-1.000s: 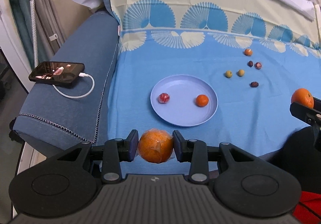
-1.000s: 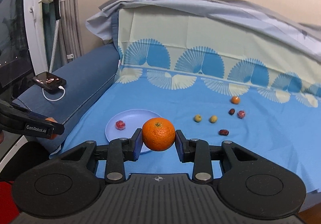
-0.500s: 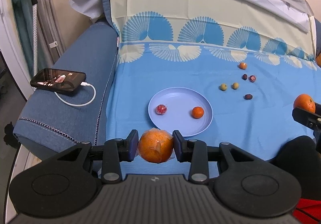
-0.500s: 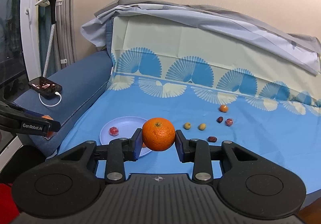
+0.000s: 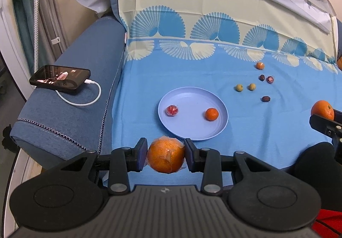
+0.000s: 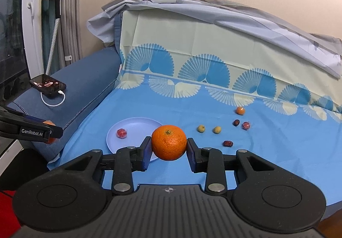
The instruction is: Organize fruits
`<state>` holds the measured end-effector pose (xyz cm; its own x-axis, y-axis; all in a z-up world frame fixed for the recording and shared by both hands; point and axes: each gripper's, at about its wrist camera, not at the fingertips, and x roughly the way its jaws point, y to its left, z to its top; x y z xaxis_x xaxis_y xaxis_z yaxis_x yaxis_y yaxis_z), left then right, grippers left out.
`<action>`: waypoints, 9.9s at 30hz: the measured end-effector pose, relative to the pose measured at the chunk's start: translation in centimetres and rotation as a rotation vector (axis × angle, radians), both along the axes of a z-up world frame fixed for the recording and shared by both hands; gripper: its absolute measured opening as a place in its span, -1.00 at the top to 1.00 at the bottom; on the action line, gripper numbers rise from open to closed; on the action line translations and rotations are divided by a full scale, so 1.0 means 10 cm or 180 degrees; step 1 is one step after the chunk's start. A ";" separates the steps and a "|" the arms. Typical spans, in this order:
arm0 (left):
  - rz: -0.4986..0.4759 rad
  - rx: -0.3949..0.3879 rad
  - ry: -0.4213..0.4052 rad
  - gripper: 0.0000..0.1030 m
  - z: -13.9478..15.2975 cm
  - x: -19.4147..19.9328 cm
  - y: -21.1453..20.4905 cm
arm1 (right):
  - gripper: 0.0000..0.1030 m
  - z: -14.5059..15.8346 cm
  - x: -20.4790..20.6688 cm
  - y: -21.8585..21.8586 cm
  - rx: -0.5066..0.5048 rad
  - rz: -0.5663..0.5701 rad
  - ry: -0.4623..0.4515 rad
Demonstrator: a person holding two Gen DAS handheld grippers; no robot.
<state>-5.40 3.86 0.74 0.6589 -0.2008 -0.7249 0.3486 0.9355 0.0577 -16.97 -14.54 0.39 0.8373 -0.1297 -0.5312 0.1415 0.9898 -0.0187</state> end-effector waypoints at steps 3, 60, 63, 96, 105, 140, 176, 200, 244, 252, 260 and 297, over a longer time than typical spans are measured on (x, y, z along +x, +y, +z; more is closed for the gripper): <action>0.0003 0.0013 0.0009 0.20 -0.02 0.01 -0.01 | 0.30 -0.02 0.02 0.00 0.0007 0.0003 0.0020; -0.0289 0.0162 0.0147 -0.99 -0.88 1.92 -0.77 | -0.53 -1.44 2.35 0.07 0.0021 0.0334 0.1147; -0.0138 0.0229 0.0064 -0.99 -0.63 1.56 -0.56 | -0.81 -0.98 1.92 -0.14 0.0221 0.0214 0.1035; 0.0165 -0.0428 0.0081 -0.99 0.02 0.24 0.03 | -0.99 0.24 0.47 -1.69 0.0884 -0.1699 0.0118; -0.0023 -0.0209 0.0022 -0.99 0.12 0.42 -0.27 | -0.99 0.29 0.17 -1.47 0.0772 -0.1225 -0.0035; -0.0605 0.0038 0.0499 -0.99 -0.33 0.70 -1.61 | -0.99 -0.50 0.42 -1.58 0.1028 -0.1080 0.0169; -0.1647 0.0363 0.0737 0.47 -1.66 2.65 -3.35 | 0.55 -2.12 3.15 -2.76 0.0385 -0.1248 0.0646; -0.0603 0.0200 0.0771 0.47 -0.25 0.38 -0.81 | 0.54 -0.63 0.61 -0.70 0.0847 -0.0163 0.0632; -0.0190 -0.0229 0.0132 0.47 0.20 0.50 -0.14 | 0.54 -0.26 0.52 0.10 0.0188 0.0109 0.0437; -0.0169 -0.0213 0.0240 0.47 0.11 0.86 -0.23 | 0.54 -0.30 0.87 0.14 0.0222 0.0183 0.0483; -0.0218 -0.0032 0.0455 0.47 -0.19 1.30 -0.50 | 0.54 -0.51 1.32 0.03 0.0329 0.0210 0.0532; 0.0155 0.0743 0.0701 -0.99 -0.81 1.36 -0.59 | -0.93 -1.03 1.56 -0.08 0.0221 0.0356 0.0811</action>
